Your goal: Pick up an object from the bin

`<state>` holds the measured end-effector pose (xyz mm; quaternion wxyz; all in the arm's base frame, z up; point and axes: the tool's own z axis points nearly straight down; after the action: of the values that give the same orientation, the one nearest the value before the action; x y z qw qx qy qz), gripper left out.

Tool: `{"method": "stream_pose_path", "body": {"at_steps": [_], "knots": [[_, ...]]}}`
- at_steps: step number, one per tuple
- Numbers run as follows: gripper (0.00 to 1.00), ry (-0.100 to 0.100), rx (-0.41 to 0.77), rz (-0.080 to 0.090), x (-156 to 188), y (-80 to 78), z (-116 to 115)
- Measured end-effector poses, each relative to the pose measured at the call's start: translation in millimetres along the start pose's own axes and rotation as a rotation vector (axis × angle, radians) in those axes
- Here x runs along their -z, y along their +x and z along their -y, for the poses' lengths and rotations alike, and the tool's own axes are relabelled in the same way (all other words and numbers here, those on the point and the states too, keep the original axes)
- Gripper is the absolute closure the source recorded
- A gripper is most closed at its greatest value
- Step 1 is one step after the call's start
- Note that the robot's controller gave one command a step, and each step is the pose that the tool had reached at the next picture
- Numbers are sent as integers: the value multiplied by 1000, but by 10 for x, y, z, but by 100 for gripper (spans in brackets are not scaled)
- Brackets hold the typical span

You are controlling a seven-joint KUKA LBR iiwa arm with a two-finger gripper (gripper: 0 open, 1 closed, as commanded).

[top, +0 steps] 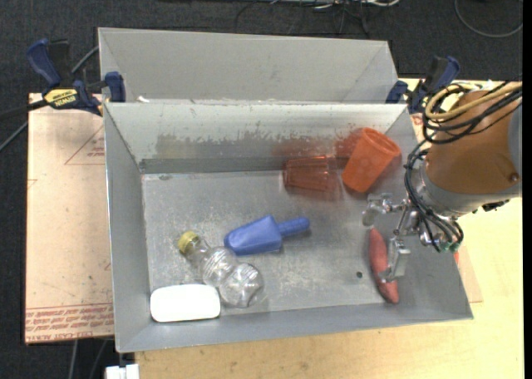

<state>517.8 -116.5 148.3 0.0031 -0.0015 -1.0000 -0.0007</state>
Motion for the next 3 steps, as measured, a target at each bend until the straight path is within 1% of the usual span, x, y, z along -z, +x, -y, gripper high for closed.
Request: {"method": "stream_pose_path", "body": {"at_steps": [1, 2, 3], "knots": [[0, 1, 4, 7, 45, -17, -8], [0, -2, 15, -5, -486, 147, -4], [0, -1, 43, 7, -606, 246, 280]]}}
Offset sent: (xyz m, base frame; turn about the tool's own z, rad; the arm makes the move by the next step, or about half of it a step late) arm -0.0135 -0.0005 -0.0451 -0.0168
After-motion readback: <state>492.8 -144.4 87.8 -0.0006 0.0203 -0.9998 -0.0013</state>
